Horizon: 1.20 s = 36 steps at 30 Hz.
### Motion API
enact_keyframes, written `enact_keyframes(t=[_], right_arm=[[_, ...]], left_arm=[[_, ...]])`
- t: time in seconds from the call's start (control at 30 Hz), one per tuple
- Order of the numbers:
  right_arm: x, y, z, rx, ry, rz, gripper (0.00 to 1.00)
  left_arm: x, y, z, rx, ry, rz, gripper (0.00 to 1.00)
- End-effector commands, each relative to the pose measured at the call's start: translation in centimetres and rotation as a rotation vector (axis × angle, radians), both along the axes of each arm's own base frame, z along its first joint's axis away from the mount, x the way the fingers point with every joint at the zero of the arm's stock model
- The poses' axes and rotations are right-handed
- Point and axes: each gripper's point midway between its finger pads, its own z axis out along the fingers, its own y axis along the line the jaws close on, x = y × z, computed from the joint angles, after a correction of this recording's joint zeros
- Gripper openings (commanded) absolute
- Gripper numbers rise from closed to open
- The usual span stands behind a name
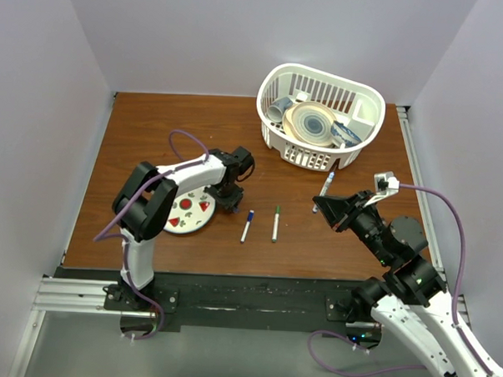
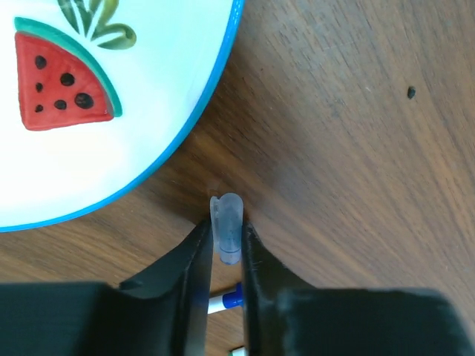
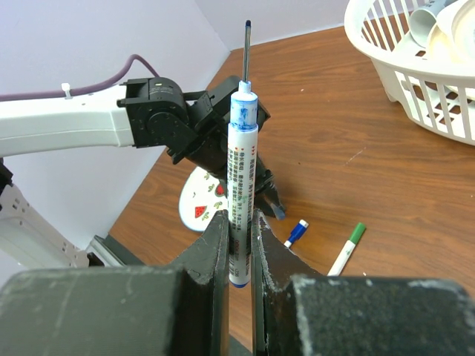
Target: Insert the pens into the pen caps
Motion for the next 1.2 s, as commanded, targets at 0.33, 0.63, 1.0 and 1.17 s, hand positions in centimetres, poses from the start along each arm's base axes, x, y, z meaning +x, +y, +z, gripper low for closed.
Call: enact_keyframes(t=[0.33,0.63,1.0,1.17], right_arm=[[0.0,4.7,-3.5,0.022,0.081,0.212,0.0],[0.4,8.2,-7.3,0.013,0.139,0.377,0.0],[1.3,11.3,-6.5,0.097,0.086,0.5,0.0],[1.6,11.6,-5.9,0.096,0.057,0.511,0.0]], left_arm=[[6.6,-2.5,11.8,-0.08,-0.457,-0.275,0.0],[5.2,-4.6,28.1,-0.195,-1.2,-0.807,0.0],[-1.0,-6.8,33.4,-0.463,-1.461,-1.054,0.0],[-1.7,-7.4,32.8,-0.549,-1.447,-1.042,0.0]])
